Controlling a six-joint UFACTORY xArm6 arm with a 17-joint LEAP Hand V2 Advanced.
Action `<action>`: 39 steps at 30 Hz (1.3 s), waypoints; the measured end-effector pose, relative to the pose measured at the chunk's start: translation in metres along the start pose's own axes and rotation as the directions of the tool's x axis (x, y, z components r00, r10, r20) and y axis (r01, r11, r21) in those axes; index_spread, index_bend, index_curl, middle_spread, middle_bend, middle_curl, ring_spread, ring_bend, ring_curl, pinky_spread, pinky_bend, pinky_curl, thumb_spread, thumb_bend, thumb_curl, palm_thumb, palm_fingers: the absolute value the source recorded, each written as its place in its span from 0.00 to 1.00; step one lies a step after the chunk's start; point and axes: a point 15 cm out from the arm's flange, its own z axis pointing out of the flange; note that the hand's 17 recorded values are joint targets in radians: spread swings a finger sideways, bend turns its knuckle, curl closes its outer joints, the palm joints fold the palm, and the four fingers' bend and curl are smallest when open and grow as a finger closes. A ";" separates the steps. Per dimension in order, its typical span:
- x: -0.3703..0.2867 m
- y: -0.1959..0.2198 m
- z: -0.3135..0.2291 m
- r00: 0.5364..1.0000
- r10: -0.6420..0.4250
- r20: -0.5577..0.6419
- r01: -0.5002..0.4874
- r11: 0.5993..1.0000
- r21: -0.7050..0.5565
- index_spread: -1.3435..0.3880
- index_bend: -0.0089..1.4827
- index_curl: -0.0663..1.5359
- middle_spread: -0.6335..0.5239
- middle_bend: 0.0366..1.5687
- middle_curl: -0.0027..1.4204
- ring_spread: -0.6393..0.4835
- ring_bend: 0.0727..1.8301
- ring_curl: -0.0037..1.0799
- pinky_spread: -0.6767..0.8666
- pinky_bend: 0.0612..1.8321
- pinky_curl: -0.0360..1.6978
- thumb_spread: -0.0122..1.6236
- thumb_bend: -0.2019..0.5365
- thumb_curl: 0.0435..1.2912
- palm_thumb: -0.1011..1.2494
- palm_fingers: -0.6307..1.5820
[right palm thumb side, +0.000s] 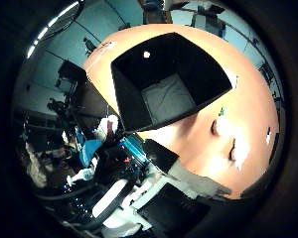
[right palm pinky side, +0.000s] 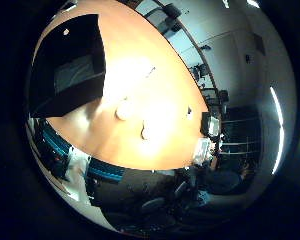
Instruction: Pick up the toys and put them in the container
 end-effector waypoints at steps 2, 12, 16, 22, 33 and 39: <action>0.009 0.003 -0.003 1.000 0.010 -0.010 -0.010 1.000 0.002 0.49 0.12 0.23 0.46 0.10 0.22 0.67 0.10 0.23 0.71 0.13 0.20 0.59 0.23 0.19 0.40 0.41; 0.079 0.033 0.002 0.995 0.081 -0.053 -0.084 0.995 -0.060 0.51 0.11 0.21 0.45 0.10 0.23 0.66 0.12 0.24 0.71 0.15 0.20 0.59 0.23 0.19 0.39 0.41; 0.116 0.049 0.003 0.988 0.135 -0.070 -0.140 0.986 -0.084 0.51 0.11 0.21 0.46 0.11 0.23 0.66 0.12 0.23 0.70 0.15 0.20 0.59 0.23 0.19 0.38 0.40; 0.163 0.090 0.022 0.969 0.240 -0.050 -0.245 0.959 -0.141 0.52 0.11 0.21 0.46 0.11 0.23 0.66 0.12 0.23 0.70 0.16 0.20 0.59 0.23 0.18 0.37 0.39; 0.230 0.129 0.102 0.920 0.391 0.011 -0.384 0.908 -0.169 0.53 0.11 0.21 0.47 0.11 0.24 0.67 0.12 0.23 0.70 0.16 0.19 0.60 0.24 0.19 0.39 0.39; 0.250 0.125 0.132 0.914 0.406 -0.001 -0.401 0.902 -0.161 0.54 0.11 0.21 0.49 0.11 0.24 0.68 0.12 0.23 0.70 0.16 0.19 0.60 0.24 0.19 0.39 0.39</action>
